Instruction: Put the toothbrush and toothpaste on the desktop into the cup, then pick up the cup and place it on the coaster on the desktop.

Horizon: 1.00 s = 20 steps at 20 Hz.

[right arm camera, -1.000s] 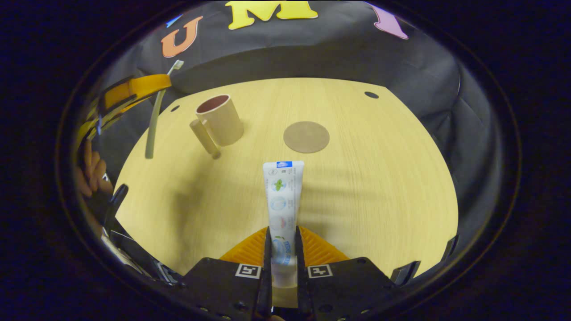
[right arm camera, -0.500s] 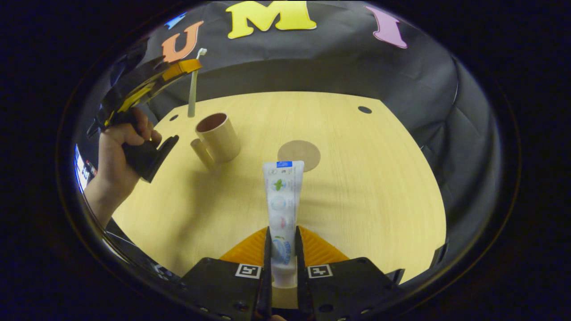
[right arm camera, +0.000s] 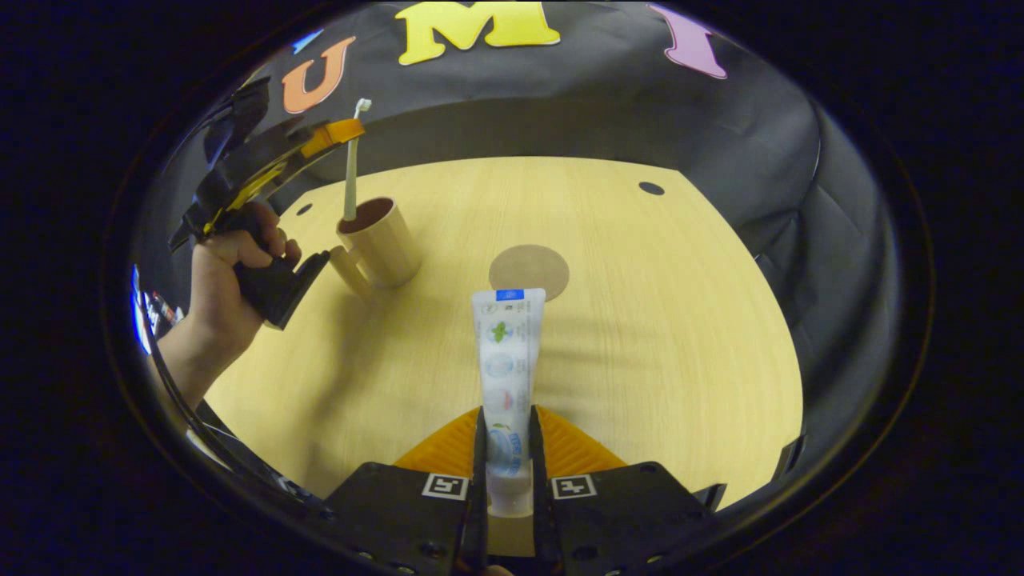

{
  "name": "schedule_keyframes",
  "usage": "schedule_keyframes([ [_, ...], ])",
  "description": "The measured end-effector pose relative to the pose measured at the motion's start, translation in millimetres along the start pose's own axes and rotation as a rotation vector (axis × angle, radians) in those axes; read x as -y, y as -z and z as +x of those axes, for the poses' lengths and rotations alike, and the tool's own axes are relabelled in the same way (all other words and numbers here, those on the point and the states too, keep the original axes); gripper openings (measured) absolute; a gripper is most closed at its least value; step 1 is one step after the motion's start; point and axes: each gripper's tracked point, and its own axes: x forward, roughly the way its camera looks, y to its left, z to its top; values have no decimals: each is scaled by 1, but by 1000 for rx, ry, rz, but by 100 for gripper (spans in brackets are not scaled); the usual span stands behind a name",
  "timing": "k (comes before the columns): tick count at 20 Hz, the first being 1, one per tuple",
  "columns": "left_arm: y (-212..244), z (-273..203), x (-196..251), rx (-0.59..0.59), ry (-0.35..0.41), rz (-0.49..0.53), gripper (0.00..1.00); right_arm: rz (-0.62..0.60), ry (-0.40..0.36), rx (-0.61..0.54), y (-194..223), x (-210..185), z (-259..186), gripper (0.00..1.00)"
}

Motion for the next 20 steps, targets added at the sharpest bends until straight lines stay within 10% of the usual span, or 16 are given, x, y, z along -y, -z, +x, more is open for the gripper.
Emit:
schedule_keyframes([
  [6,13,-6,1,-31,7,14,19,-6,1,11,0,0,0,23],
  [12,-11,-19,-3,4,-19,100,92,-15,-14,63,-9,-1,-4,23],
  [20,-40,-62,-37,13,-76,134,94,-98,-141,280,-93,-53,-4,20],
])
